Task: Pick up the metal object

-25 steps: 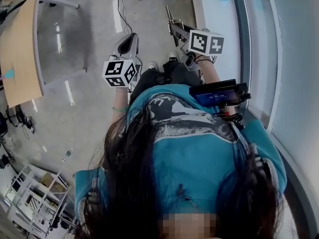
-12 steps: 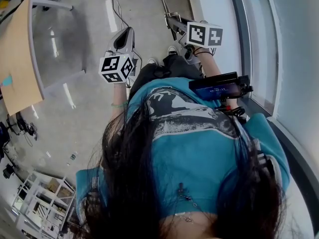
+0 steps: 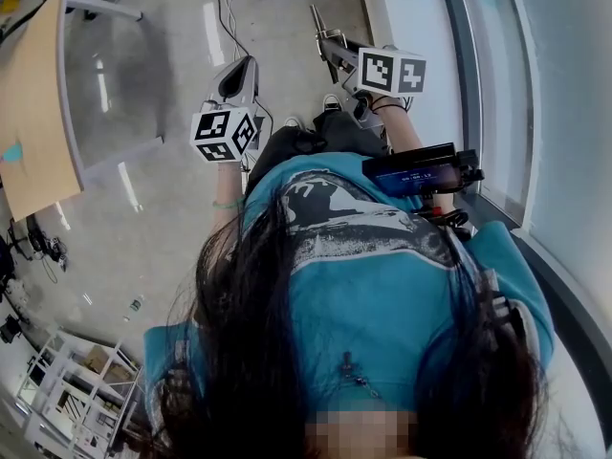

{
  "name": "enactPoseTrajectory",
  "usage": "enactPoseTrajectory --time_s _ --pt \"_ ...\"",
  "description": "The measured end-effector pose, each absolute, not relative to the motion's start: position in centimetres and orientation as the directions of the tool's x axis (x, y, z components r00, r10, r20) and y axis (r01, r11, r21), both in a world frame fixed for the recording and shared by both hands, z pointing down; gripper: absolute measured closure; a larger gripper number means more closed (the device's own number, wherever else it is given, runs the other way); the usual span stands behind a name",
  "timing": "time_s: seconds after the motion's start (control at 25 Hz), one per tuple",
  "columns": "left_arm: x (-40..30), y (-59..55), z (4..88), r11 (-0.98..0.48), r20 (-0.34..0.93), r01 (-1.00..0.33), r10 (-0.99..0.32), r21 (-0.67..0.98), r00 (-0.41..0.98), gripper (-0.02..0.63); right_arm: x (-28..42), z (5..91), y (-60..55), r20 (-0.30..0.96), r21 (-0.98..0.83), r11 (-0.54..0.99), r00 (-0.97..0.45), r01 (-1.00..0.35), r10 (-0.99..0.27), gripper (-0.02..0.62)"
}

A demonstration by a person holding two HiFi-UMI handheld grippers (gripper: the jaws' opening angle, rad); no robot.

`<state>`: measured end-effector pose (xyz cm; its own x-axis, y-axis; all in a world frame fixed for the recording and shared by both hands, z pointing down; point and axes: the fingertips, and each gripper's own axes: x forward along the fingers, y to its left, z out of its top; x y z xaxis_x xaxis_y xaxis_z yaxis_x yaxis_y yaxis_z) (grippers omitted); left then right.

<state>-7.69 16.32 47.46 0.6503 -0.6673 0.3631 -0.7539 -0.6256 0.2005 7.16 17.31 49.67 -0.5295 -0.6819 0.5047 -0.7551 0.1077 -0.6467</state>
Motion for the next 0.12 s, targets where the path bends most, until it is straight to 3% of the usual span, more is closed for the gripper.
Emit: enactPoseTrajectory --time_s 0.12 --pt "-7.38 16.59 47.90 -0.629 0.366 -0.751 -0.663 0.202 0.653 0.603 7.37 50.12 17.60 0.507 -0.648 0.103 -0.529 -0.755 -0.681 0.495"
